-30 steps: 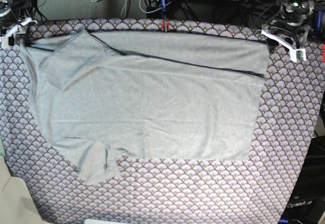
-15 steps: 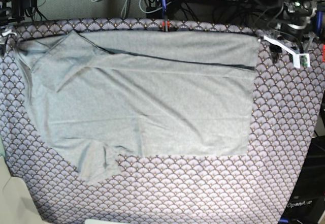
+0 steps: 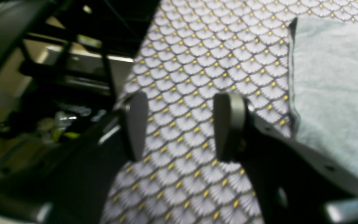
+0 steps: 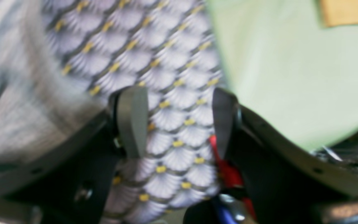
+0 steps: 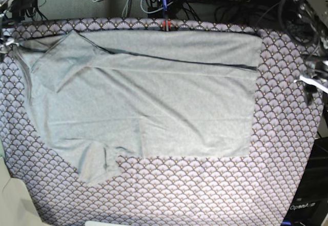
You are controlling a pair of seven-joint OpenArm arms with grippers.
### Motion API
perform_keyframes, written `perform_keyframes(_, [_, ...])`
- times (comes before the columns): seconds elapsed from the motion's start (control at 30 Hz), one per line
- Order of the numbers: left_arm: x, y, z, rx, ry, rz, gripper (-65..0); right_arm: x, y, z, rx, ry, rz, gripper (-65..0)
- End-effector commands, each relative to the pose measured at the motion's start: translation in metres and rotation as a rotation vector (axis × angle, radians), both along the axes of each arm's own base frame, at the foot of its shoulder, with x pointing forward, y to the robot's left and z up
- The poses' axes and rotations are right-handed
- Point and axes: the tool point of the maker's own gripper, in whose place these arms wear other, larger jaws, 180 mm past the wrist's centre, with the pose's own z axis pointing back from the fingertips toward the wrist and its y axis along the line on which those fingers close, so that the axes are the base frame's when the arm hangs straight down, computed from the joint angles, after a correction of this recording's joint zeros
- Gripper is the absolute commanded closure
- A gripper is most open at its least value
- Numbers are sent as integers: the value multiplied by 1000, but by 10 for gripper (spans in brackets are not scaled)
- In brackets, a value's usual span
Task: Fold the T-shirt properly
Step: 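Release the shirt and move both grippers to its side edges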
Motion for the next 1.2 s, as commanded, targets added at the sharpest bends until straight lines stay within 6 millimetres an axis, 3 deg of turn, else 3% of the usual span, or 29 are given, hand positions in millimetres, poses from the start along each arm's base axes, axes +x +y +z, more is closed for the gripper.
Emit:
perform_keyframes(0.0, [7,7,16,24,-49,0,-332,-4,-17,18,-56,-17,-30,-338])
perform_keyframes(0.13, [18,7,19,3,-74,6,-332,0,-27,28,-69,-54,-62,-340])
perform_keyframes(0.2, [20,6,21,-5,-85,7,-332,14,-31,39,-86,-84,-52,-340])
perform_keyframes(0.3, [34,-8,20,-32,-93,-15,-332,62,-19,53,-92,-129,39,-340])
perform_keyframes(0.57, [78,-48,36,-71,-108,-109,-332,191,48,45,0,-133,335,-340])
perform_keyframes(0.73, [102,-58,47,-22,-85,-94,-332,245,64,44,70,-114,413,-340])
perform_keyframes(0.93, [133,-77,37,0,-27,-106,-332,286,82,43,136,-65,480,-340])
perform_keyframes(1.07, [148,-89,15,-24,42,-143,-332,297,88,41,180,-67,483,-340])
perform_keyframes(1.17, [154,-93,12,-40,22,-155,-332,304,94,49,184,-144,503,-340])
